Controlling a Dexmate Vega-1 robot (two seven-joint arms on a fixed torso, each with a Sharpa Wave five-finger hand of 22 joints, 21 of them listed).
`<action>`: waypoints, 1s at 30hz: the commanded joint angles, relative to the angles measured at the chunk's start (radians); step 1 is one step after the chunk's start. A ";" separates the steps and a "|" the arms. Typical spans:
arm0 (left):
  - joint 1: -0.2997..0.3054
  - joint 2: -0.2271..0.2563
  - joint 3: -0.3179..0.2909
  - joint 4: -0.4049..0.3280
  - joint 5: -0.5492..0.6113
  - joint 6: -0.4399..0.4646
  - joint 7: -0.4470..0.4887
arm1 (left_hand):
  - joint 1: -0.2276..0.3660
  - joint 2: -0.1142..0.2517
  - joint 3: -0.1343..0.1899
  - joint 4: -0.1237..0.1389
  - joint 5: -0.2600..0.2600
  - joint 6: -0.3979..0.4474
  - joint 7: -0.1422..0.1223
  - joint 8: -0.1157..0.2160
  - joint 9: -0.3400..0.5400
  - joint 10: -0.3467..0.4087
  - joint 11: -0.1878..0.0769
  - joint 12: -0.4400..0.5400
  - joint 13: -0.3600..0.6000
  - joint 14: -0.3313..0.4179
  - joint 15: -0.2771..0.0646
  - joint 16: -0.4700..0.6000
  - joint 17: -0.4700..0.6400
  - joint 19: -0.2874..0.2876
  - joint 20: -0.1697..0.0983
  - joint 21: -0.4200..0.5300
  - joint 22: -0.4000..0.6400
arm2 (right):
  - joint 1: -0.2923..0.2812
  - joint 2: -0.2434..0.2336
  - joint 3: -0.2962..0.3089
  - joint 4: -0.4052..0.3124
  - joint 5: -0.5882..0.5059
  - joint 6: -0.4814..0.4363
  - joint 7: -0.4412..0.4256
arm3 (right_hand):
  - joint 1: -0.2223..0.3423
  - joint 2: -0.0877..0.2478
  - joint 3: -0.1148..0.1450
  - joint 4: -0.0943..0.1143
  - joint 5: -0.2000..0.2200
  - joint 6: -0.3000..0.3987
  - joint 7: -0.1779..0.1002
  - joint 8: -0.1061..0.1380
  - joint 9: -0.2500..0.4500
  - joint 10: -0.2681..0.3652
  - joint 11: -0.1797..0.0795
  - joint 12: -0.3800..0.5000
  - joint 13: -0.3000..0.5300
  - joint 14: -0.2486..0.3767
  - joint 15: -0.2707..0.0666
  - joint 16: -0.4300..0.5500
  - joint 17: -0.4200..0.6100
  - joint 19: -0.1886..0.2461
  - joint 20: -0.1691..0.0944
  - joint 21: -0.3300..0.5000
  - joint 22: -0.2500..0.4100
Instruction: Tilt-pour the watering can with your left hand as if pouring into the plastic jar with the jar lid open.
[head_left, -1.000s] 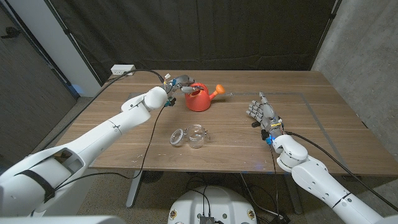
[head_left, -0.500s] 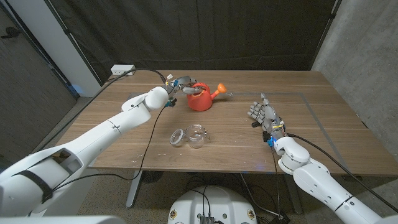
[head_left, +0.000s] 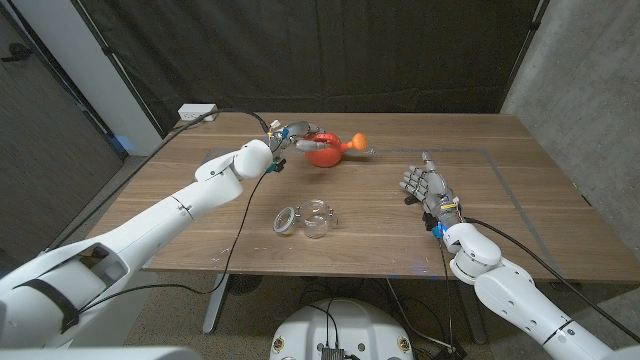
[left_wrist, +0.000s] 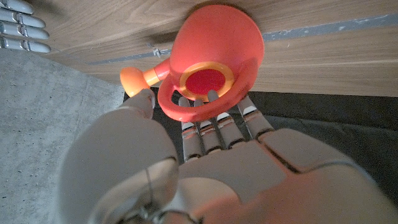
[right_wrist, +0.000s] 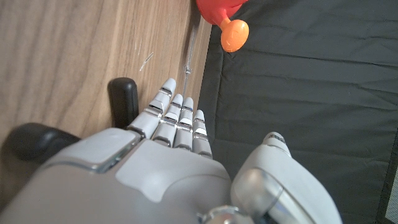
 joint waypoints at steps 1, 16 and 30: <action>0.015 0.003 -0.014 -0.015 -0.020 -0.018 -0.015 | -0.003 -0.020 -0.011 0.001 0.008 -0.012 -0.003 -0.005 -0.002 -0.011 0.005 0.004 -0.007 0.000 0.022 0.009 0.002 0.009 0.014 -0.002 0.003 | -0.011 -0.009 0.006 -0.013 -0.004 0.000 -0.003 | -0.001 0.007 -0.004 0.002 0.002 0.009 0.000 0.003 0.003 0.011 -0.002 -0.001 0.003 0.005 -0.001 0.001 0.002 0.010 -0.001 -0.001 0.005; 0.028 -0.010 -0.043 0.023 -0.087 -0.076 -0.011 | -0.012 -0.024 -0.023 0.002 0.013 -0.079 0.039 -0.019 -0.014 -0.011 0.004 0.015 -0.025 0.008 0.000 0.017 -0.009 0.046 -0.007 0.003 0.002 | -0.012 -0.005 0.002 -0.016 -0.007 -0.006 -0.011 | -0.001 0.007 -0.005 0.001 0.002 0.011 -0.002 0.003 0.003 0.012 -0.002 -0.001 0.003 0.005 0.000 0.001 0.002 0.011 -0.001 -0.003 0.005; 0.028 -0.040 -0.093 0.125 -0.289 -0.172 -0.079 | -0.013 -0.021 -0.027 0.002 0.014 -0.093 0.063 -0.013 -0.023 -0.002 0.018 0.022 -0.036 0.032 -0.009 0.027 -0.014 0.075 -0.025 0.006 0.001 | 0.014 -0.002 -0.009 -0.017 -0.011 -0.033 -0.020 | -0.001 0.008 -0.005 0.000 0.002 0.012 -0.001 0.003 0.003 0.011 -0.002 -0.002 0.003 0.006 -0.002 0.001 0.002 0.013 -0.001 -0.006 0.005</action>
